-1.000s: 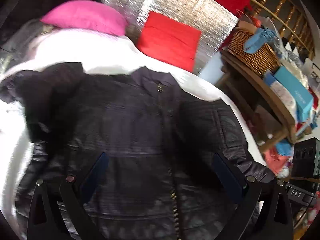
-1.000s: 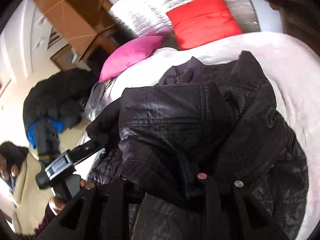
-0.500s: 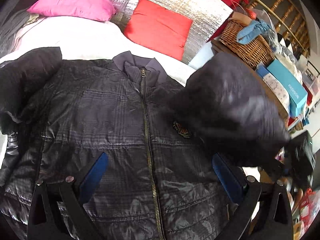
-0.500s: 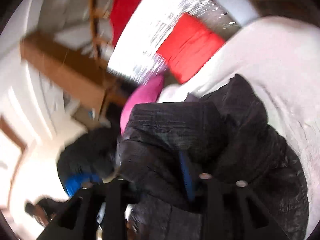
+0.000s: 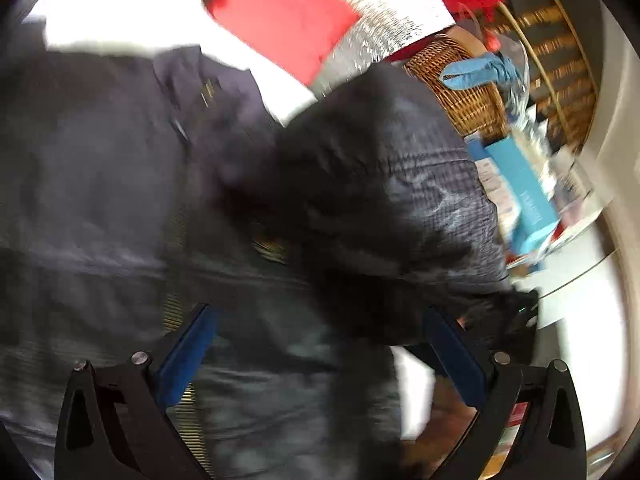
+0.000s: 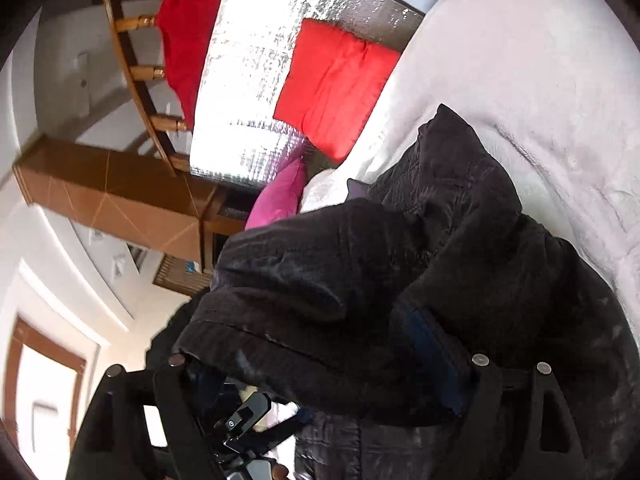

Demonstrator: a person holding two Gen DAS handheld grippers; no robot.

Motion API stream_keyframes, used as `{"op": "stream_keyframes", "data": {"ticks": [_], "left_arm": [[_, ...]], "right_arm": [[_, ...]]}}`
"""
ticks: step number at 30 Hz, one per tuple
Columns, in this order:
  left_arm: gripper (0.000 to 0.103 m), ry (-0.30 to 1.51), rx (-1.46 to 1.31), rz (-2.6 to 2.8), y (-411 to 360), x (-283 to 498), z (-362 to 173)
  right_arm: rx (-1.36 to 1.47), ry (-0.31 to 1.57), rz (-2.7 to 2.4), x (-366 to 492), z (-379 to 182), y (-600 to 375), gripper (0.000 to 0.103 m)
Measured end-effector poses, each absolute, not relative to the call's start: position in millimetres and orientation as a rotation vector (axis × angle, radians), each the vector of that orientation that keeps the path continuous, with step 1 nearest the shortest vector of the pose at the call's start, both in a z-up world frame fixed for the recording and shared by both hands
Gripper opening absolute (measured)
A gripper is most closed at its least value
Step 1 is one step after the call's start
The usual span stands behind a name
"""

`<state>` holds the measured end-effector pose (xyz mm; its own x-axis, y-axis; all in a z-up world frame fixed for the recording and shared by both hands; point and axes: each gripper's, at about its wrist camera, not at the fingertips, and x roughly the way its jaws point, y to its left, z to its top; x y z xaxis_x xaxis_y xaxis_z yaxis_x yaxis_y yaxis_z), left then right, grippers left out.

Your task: Fold large clothes

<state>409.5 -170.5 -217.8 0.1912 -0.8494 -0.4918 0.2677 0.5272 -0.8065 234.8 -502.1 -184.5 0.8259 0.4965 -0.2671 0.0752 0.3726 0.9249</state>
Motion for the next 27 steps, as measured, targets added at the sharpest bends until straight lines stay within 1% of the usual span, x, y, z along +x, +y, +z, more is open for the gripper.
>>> {"op": "stream_keyframes", "data": {"ticks": [7,11,15,19,23,25,27], "left_arm": [[0.103,1.218,-0.839,-0.915,-221.4,446.5,-251.4],[0.103,1.191,-0.962,-0.892,-225.5,467.9,-258.8],[0.103,1.156,-1.029,-0.914,-226.9,479.2,-251.2],[0.103,1.077,-1.118,-0.931,-212.9,482.8,-237.3],[0.103,1.008,-1.163,-0.954,-196.3,478.7,-223.7],[0.103,1.003,-1.15,-0.959,-193.3,478.6,-215.7],[0.103,1.035,-1.145,-0.95,-191.8,479.6,-217.3]], "right_arm": [[1.135,0.543,0.254,245.9,-178.0,-512.4,0.086],[1.107,0.544,0.23,248.1,-173.6,-513.8,0.086],[1.06,0.589,0.245,254.3,-174.7,-500.1,0.086],[1.008,0.629,0.27,258.9,-174.6,-483.4,0.086],[1.004,0.626,0.317,257.6,-173.2,-474.3,0.086],[1.029,0.614,0.347,256.1,-174.1,-474.1,0.086],[1.045,0.61,0.347,254.8,-176.0,-477.6,0.086]]}}
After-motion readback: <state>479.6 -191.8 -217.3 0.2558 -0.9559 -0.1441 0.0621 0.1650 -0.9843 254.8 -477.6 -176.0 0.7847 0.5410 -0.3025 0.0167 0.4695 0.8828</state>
